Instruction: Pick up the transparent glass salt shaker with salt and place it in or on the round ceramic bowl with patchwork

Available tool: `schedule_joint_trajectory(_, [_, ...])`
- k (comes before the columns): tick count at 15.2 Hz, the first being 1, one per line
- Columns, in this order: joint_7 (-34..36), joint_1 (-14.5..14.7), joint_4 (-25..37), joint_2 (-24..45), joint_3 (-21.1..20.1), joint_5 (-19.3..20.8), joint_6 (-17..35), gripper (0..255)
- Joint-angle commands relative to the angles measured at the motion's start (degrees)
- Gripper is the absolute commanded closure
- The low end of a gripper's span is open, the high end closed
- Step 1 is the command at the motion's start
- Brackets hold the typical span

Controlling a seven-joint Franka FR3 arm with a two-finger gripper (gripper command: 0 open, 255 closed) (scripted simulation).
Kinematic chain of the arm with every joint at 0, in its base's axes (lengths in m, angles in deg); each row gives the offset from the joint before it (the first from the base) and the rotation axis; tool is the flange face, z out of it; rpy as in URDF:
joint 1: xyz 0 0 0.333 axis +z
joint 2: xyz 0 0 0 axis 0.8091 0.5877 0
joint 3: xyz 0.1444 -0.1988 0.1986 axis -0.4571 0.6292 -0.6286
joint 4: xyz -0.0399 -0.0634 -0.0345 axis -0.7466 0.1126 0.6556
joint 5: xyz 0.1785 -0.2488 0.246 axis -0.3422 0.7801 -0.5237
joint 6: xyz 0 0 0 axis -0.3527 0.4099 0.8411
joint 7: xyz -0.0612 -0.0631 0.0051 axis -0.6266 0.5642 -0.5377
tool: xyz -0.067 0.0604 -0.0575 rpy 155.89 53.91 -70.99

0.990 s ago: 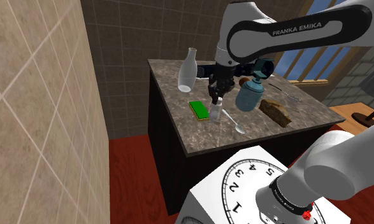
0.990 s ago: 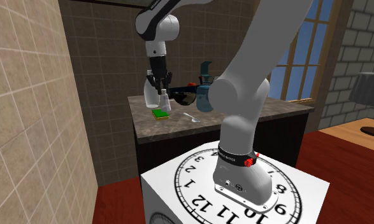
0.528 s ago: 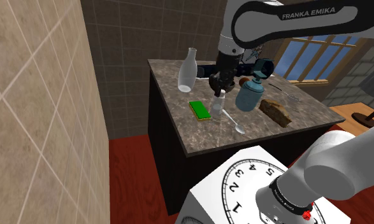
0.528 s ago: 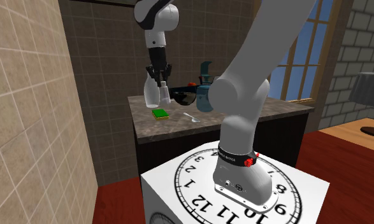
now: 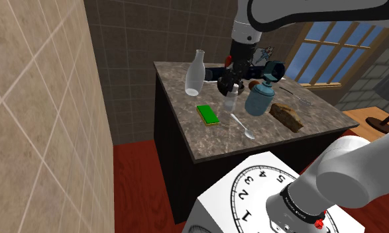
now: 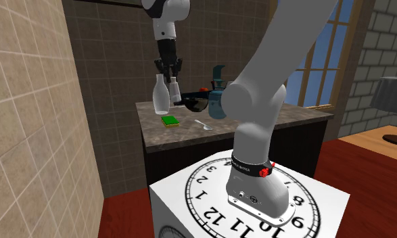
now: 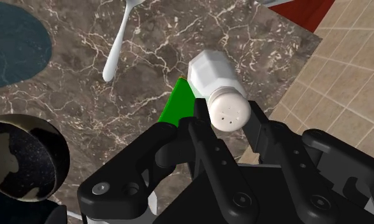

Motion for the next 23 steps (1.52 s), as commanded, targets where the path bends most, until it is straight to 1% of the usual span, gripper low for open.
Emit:
schedule_joint_trajectory(1, [-0.1,0.0,1.5,0.0,0.0,0.0,-1.5,255])
schedule_joint_trajectory(3, [-0.1,0.0,2.7,0.0,0.0,0.0,-2.8,255])
schedule_joint_trajectory(8, [-5.9,-2.5,9.1,5.9,4.0,2.0,-2.8,255])
schedule_joint_trajectory(12, [-10.5,-4.3,15.4,11.4,6.9,3.0,-3.3,255])
schedule_joint_trajectory(18, [-17.3,-7.1,27.1,20.9,10.7,3.0,-4.9,255])
schedule_joint_trajectory(23, [-22.9,-9.8,39.5,30.2,13.3,1.8,-7.6,255])
